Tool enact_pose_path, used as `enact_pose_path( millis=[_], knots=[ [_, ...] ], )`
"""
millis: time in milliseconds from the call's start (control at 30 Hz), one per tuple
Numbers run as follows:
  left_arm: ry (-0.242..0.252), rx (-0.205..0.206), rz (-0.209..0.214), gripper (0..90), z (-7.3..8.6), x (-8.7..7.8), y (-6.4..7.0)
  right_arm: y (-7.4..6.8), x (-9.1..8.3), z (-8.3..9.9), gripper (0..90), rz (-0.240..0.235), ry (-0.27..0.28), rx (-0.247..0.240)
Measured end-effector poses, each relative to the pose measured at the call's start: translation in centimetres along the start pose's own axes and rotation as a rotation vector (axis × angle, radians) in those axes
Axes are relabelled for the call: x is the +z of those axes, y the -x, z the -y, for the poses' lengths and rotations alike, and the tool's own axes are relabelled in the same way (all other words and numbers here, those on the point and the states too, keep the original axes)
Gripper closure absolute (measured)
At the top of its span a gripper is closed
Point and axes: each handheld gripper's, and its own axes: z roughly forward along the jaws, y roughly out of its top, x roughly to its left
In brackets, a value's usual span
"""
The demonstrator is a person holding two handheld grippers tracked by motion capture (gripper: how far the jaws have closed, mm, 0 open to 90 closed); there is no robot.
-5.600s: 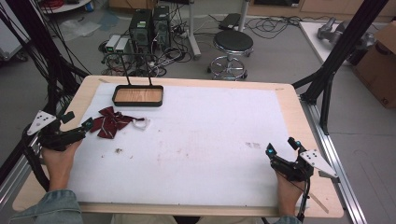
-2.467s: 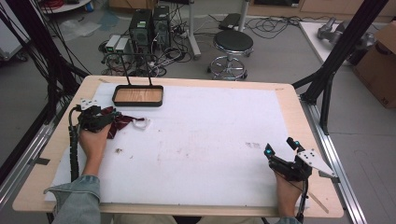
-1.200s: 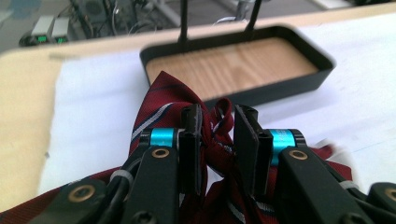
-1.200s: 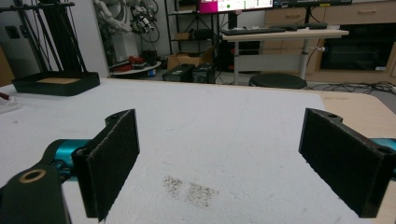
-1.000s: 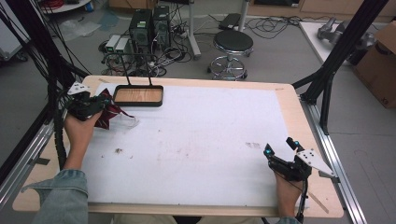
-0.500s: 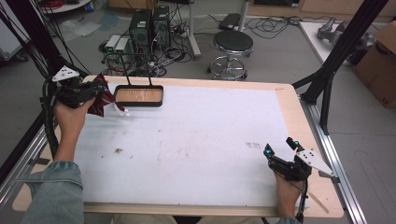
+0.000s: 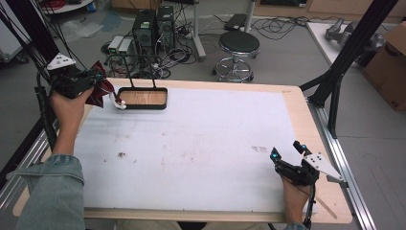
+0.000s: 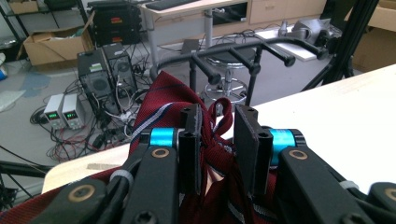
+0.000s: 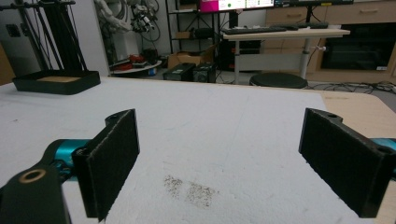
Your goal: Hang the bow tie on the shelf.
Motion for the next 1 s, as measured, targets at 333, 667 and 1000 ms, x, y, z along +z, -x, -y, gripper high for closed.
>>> enact_pose_path(
  millis=[333,667,1000],
  knots=[
    [0.008,0.025,0.02,71.9,-1.6,0.8,-0.1,0.0,0.1,0.0,11.4,-0.003,-0.003,-0.001],
    [0.003,0.042,0.046,71.9,-2.6,2.3,-0.2,0.0,0.0,0.0,11.4,-0.005,-0.014,-0.005],
    [-0.001,0.044,0.063,71.9,-3.0,3.3,-0.8,-0.1,0.0,0.1,11.4,0.003,-0.01,0.003]
  ],
)
